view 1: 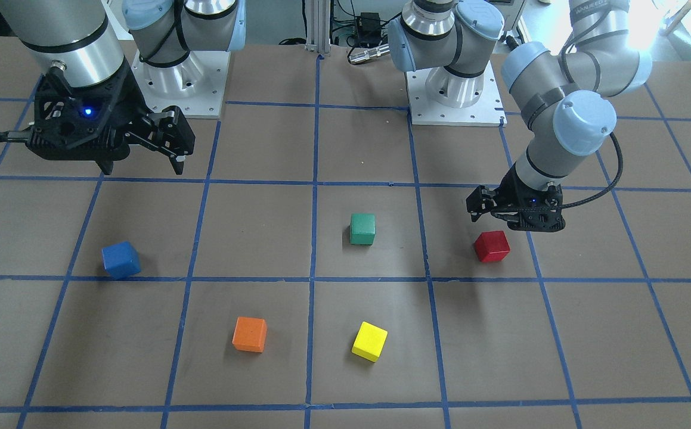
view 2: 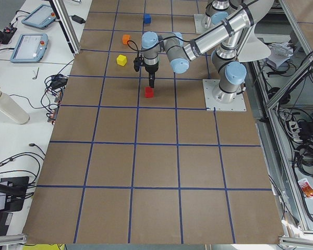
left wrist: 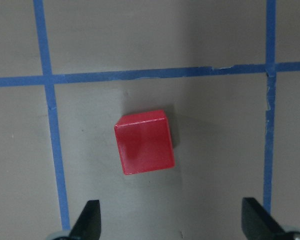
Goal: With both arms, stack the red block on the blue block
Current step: 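Close the left gripper on the red cube and lift it, then carry the red cube toward the middle square and set it down, then open and raise the left gripper while the right gripper moves toward the red cube, then lower the right gripper onto the red cube and grasp it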
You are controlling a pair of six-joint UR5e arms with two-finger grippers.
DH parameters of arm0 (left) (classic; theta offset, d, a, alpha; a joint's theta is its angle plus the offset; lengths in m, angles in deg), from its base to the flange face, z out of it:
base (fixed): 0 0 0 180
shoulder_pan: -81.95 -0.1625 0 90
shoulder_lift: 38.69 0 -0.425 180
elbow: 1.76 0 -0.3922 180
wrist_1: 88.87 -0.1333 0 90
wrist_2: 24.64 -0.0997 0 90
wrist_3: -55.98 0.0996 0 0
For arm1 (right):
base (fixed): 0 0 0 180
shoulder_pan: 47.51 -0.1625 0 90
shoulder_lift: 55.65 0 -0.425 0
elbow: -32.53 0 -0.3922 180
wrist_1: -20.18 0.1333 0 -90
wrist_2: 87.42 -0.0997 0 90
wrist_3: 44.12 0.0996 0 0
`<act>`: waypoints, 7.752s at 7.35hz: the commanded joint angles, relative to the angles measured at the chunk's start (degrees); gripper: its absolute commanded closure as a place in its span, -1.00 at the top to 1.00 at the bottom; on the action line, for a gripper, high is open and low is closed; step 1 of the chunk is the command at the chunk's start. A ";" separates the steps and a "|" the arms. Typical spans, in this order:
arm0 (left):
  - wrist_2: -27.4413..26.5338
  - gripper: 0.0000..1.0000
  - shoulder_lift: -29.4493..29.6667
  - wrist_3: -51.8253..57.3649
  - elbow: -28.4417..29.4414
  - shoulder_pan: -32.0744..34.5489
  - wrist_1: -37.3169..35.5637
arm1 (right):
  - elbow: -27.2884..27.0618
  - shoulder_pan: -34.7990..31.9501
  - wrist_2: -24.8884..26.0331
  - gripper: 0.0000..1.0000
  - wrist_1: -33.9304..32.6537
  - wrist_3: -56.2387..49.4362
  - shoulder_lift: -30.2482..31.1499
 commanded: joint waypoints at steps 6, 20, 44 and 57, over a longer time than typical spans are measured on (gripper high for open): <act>-2.52 0.78 8.92 0.14 -0.32 -0.56 -7.80 | -0.52 0.09 0.06 1.00 0.39 -0.12 0.05; 4.07 -0.69 21.82 -34.38 29.47 39.24 2.83 | -1.04 0.53 0.05 1.00 0.48 -0.12 0.32; 2.31 1.00 -5.05 -9.79 31.60 14.03 38.60 | -25.57 -11.69 -4.50 1.00 -40.37 19.65 -14.71; 2.49 1.00 -6.19 -9.79 29.38 13.95 37.90 | -22.24 -13.62 -2.68 -0.62 -41.01 26.25 -18.59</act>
